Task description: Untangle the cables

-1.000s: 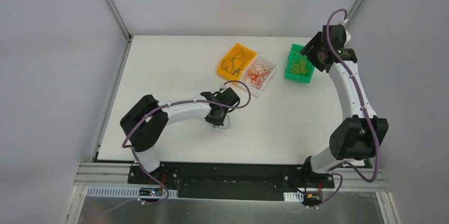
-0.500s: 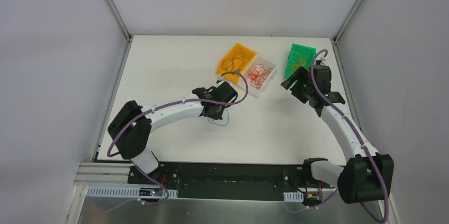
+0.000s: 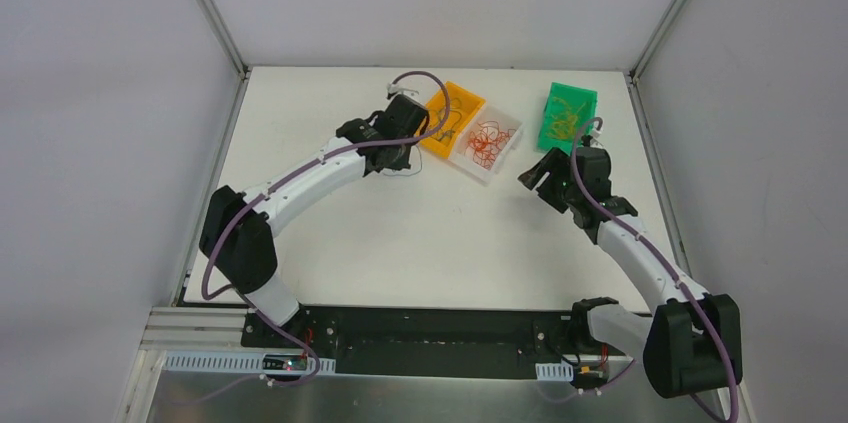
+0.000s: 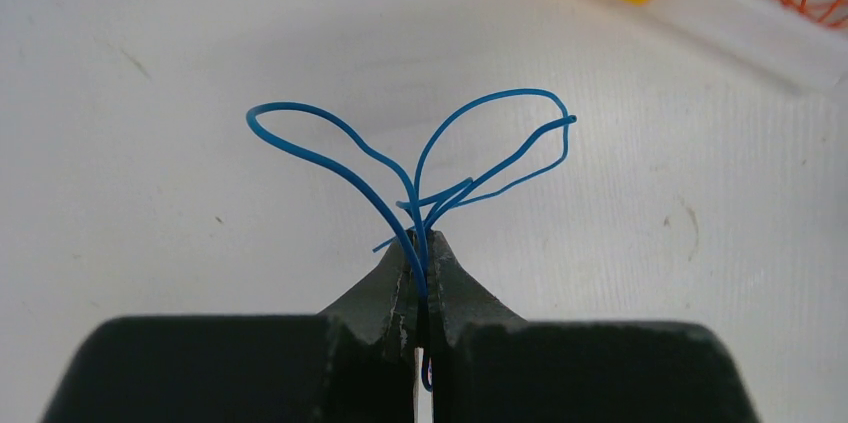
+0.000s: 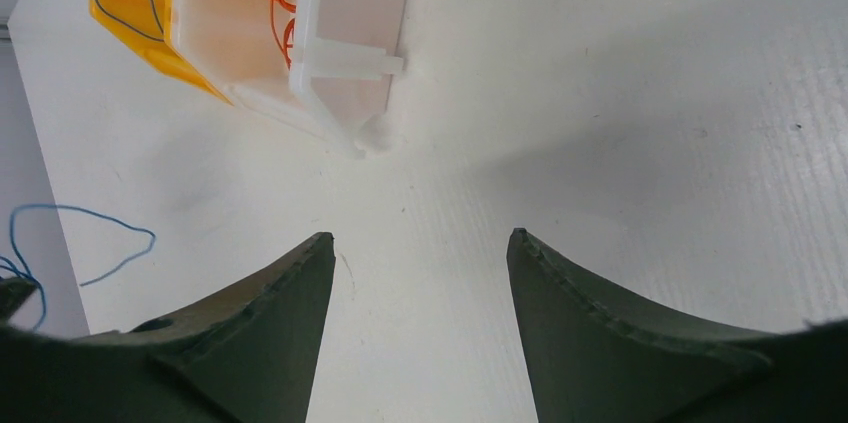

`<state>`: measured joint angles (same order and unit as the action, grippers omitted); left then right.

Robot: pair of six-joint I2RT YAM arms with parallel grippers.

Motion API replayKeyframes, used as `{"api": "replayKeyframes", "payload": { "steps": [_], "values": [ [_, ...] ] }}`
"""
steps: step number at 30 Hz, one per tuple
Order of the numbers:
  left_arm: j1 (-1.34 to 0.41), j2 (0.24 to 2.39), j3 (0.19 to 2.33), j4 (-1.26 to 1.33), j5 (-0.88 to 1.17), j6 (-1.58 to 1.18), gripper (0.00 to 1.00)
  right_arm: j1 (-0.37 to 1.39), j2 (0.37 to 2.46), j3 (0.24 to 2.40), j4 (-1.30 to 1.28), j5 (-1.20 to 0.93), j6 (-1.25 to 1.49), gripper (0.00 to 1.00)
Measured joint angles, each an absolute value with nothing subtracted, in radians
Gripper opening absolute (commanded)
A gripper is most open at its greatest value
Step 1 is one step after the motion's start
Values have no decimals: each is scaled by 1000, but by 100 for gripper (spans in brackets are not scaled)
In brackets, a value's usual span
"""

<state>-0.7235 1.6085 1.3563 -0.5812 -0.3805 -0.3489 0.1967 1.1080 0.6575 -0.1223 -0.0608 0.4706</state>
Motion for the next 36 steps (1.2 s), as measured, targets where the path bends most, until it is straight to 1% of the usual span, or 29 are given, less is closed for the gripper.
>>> {"api": "replayKeyframes", "payload": {
  "steps": [4, 9, 11, 14, 17, 23, 36],
  "values": [
    [-676, 1675, 1477, -581, -387, -323, 0, 213, 1086, 585, -29, -61, 492, 68],
    [-641, 1781, 1628, -574, -391, -279, 0, 229, 1085, 480, 94, -61, 517, 71],
    [-628, 1821, 1682, -564, -399, -264, 0, 237, 1084, 442, 139, -60, 525, 76],
    [-610, 1863, 1737, -554, -402, -241, 0, 250, 1076, 401, 195, -53, 538, 87],
    [-591, 1899, 1784, -540, -402, -218, 0, 264, 1056, 378, 237, -28, 548, 91],
    [-561, 1993, 1877, -472, -382, -186, 0, 273, 1010, 364, 284, 23, 553, 92],
    [-542, 2200, 1955, -317, -181, -196, 0, 275, 966, 345, 302, 66, 558, 92]
  ]
}}
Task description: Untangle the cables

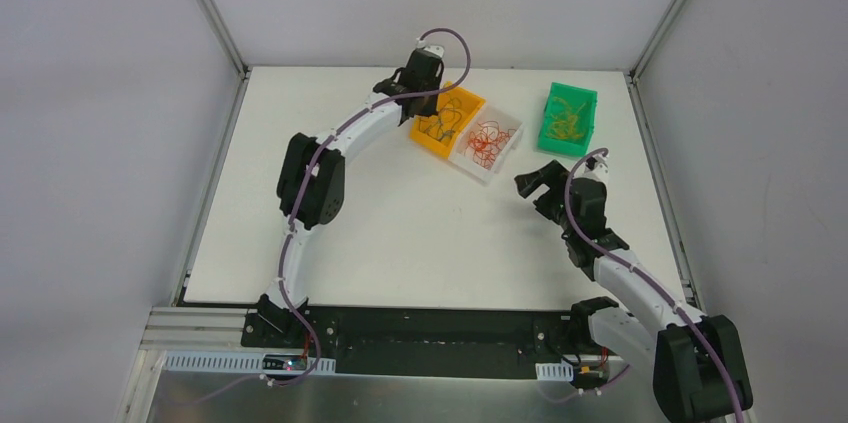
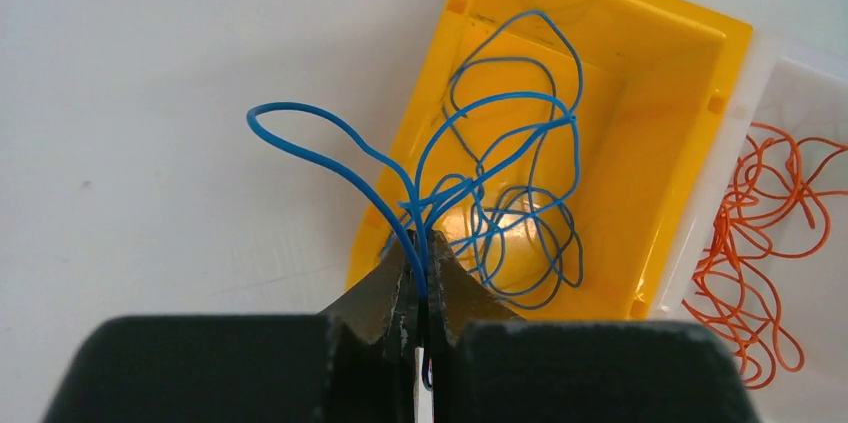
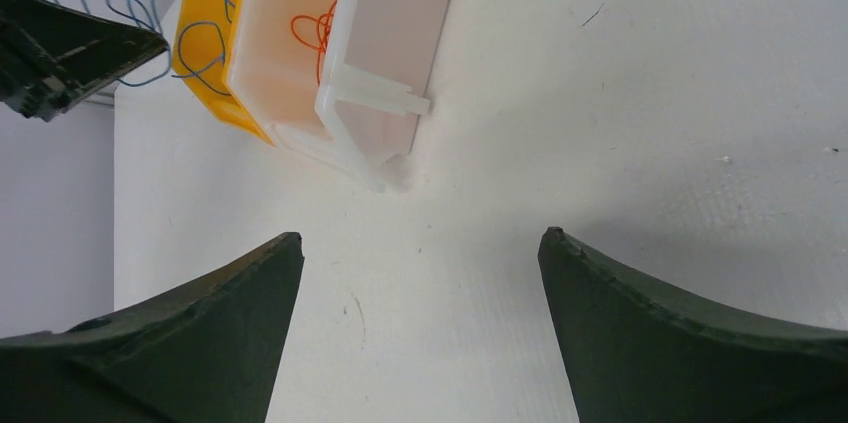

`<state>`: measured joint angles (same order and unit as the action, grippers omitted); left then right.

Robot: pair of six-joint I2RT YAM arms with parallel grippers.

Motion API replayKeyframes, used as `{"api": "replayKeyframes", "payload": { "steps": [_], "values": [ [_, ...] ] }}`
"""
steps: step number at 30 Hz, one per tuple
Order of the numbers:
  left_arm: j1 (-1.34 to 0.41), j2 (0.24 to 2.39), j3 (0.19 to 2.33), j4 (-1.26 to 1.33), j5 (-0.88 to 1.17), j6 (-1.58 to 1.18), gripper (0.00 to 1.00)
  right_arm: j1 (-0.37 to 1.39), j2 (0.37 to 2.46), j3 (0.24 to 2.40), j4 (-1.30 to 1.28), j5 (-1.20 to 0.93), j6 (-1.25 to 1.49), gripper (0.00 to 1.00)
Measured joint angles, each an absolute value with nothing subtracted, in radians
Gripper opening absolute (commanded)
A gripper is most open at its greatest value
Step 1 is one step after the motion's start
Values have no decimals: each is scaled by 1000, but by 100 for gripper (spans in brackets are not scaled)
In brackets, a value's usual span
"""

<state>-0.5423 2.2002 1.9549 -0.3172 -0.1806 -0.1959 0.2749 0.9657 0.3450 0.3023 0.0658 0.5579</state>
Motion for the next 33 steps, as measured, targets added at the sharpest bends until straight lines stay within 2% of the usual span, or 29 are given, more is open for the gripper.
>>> {"api": "replayKeyframes", "payload": {
  "steps": [6, 8, 12, 14, 24, 27, 33],
  "values": [
    [-542, 2275, 1957, -310, -110, -237, 0, 275, 945, 342, 303, 78, 558, 92],
    [-542, 2289, 1957, -311, -95, -246, 11, 275, 945, 342, 303, 80, 558, 92],
    [-542, 2293, 1956, -313, -75, -248, 45, 275, 949, 342, 303, 79, 558, 92],
    [-542, 2292, 1956, -313, -66, -249, 55, 275, 952, 342, 303, 79, 558, 92],
    [-542, 2233, 1956, -364, -51, -243, 76, 275, 953, 342, 303, 79, 558, 91],
    [-542, 2168, 1956, -370, -48, -241, 98, 275, 953, 342, 303, 79, 558, 91],
    [-542, 2017, 1953, -373, -37, -247, 99, 275, 951, 342, 303, 79, 558, 91]
  ]
}}
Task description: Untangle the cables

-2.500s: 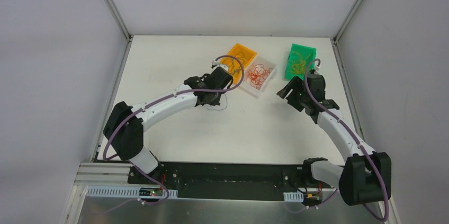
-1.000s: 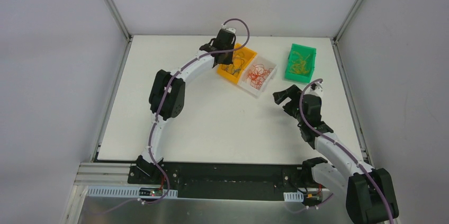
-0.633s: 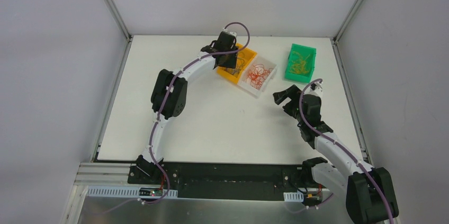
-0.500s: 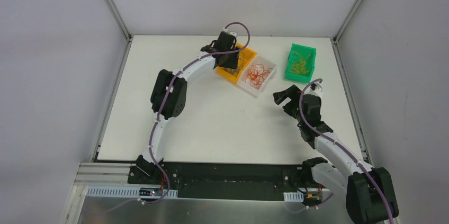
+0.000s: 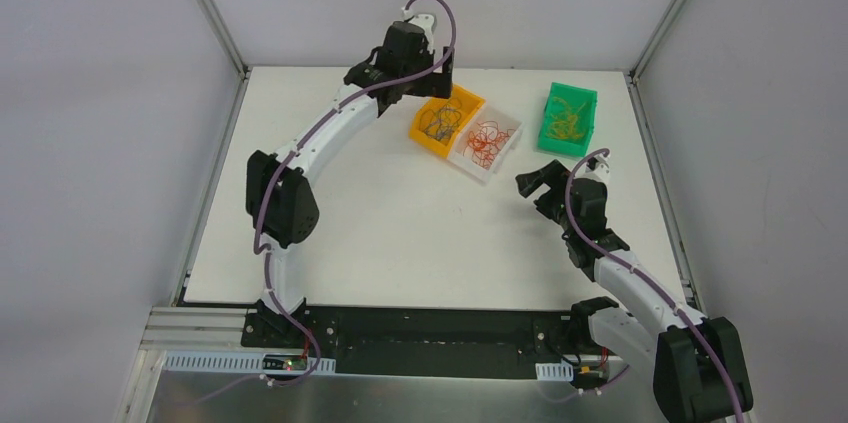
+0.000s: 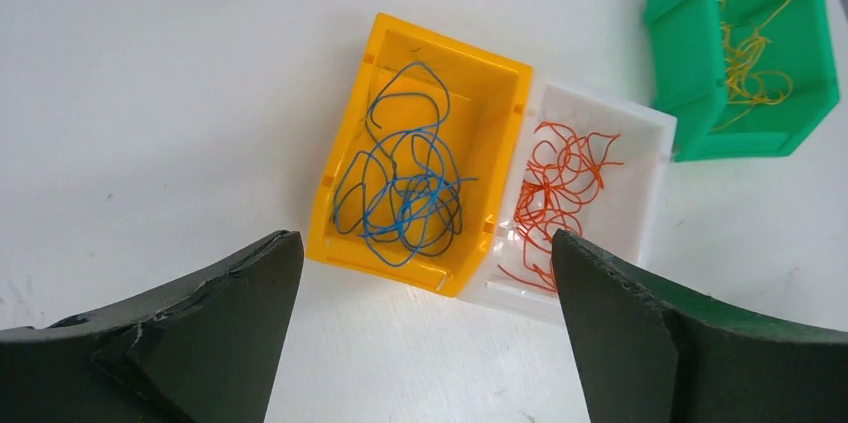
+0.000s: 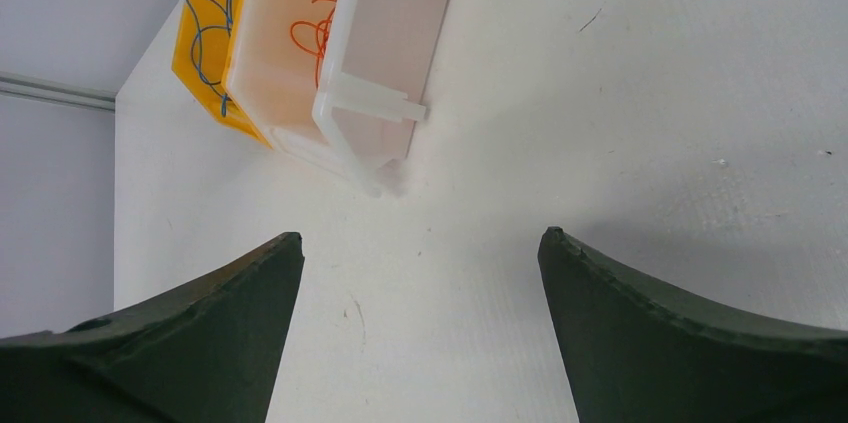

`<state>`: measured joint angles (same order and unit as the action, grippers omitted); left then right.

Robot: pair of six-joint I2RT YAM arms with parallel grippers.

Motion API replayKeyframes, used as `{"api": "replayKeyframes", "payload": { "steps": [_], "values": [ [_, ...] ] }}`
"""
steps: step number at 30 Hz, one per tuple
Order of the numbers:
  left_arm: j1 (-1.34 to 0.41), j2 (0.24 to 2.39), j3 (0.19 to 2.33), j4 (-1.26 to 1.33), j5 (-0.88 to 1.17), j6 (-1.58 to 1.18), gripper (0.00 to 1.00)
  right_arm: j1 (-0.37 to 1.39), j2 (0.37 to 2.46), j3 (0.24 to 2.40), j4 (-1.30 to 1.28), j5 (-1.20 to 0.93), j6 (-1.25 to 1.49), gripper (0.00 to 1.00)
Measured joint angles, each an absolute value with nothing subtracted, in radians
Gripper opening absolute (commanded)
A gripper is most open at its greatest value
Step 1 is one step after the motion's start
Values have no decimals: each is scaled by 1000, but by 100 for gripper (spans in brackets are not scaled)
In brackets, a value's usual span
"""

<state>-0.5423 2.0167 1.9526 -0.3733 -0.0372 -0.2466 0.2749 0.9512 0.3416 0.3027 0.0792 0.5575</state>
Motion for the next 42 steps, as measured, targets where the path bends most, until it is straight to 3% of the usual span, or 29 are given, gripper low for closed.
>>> {"api": "replayKeyframes", "payload": {
  "steps": [4, 7, 10, 14, 20, 35, 42],
  "values": [
    [-542, 1952, 1935, -373, -38, -246, 89, 275, 946, 342, 303, 79, 557, 91],
    [-542, 1946, 1930, -374, -44, -249, 73, 275, 946, 342, 303, 79, 557, 91],
    [-542, 1951, 1926, -385, -43, -252, 70, 275, 946, 342, 303, 79, 557, 91],
    [-542, 1963, 1922, -388, -41, -257, 77, 275, 943, 342, 302, 80, 557, 91],
    [-542, 1902, 1772, -380, -38, -287, 99, 276, 936, 342, 302, 79, 554, 91],
    [-542, 1122, 964, -313, -266, -414, 99, 276, 695, 427, 46, 56, 509, 97],
    [-542, 792, 669, -245, -304, -424, 99, 276, 538, 426, -89, 187, 467, 99]
  ]
}}
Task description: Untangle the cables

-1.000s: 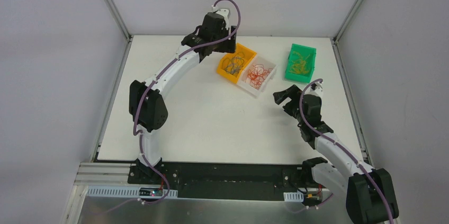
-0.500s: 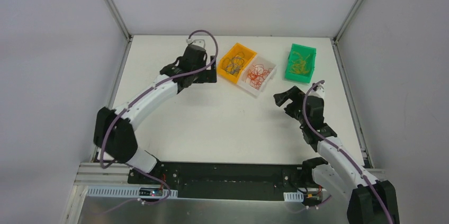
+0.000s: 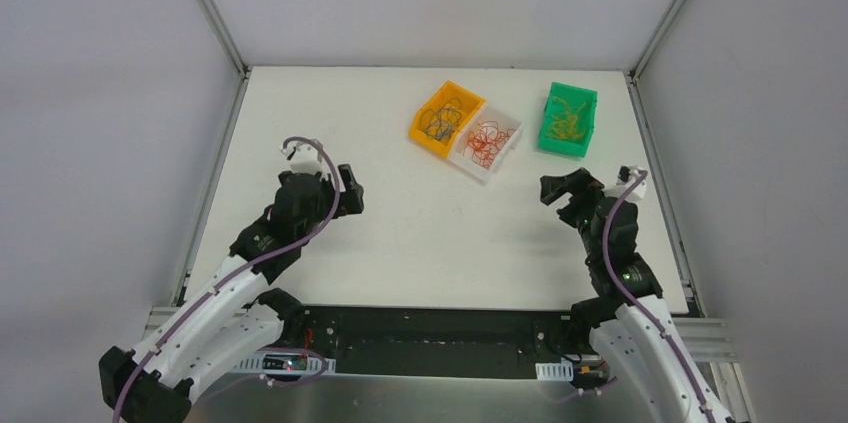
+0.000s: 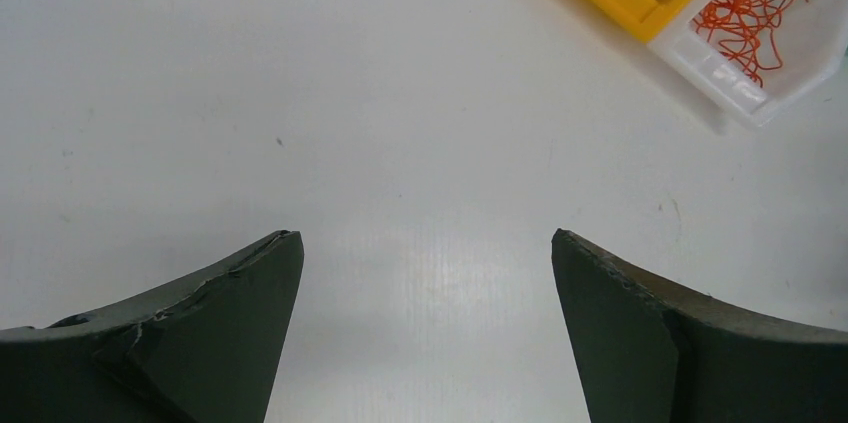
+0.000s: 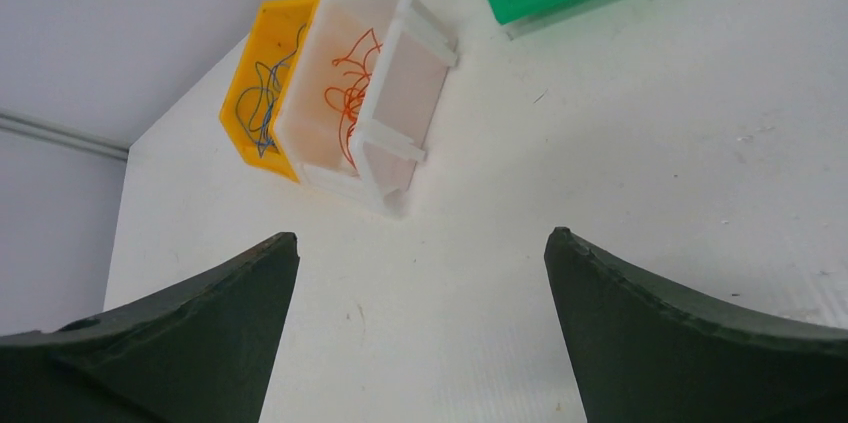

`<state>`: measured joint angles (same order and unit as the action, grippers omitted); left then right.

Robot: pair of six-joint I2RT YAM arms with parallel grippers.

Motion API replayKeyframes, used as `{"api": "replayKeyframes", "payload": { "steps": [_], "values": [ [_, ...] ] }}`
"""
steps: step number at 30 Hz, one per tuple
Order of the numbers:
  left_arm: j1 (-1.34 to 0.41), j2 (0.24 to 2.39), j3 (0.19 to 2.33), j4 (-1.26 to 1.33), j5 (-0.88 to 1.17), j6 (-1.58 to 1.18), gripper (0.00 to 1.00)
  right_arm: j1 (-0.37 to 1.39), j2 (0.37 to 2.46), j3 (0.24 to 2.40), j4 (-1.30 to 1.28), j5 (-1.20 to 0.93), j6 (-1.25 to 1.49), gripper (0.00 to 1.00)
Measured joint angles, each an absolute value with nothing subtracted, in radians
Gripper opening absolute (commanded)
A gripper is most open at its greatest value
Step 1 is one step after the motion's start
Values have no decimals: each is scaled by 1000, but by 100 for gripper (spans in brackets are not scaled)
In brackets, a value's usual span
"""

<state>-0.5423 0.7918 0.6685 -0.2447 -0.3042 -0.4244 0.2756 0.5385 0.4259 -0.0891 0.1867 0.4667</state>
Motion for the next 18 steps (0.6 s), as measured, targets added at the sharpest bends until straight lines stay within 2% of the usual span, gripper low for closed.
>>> {"api": "replayKeyframes", "payload": {
  "steps": [5, 9, 12, 18],
  "values": [
    [-542, 571, 455, -202, -347, -466, 99, 276, 350, 324, -84, 271, 408, 99],
    [-542, 512, 373, -181, -405, -481, 99, 276, 294, 232, -47, 321, 371, 99],
    [-542, 531, 334, -130, -497, -480, 99, 276, 333, 187, 19, 343, 332, 99],
    [-542, 688, 321, -55, -682, -459, 99, 276, 542, 174, 216, 369, 256, 99]
  ]
}}
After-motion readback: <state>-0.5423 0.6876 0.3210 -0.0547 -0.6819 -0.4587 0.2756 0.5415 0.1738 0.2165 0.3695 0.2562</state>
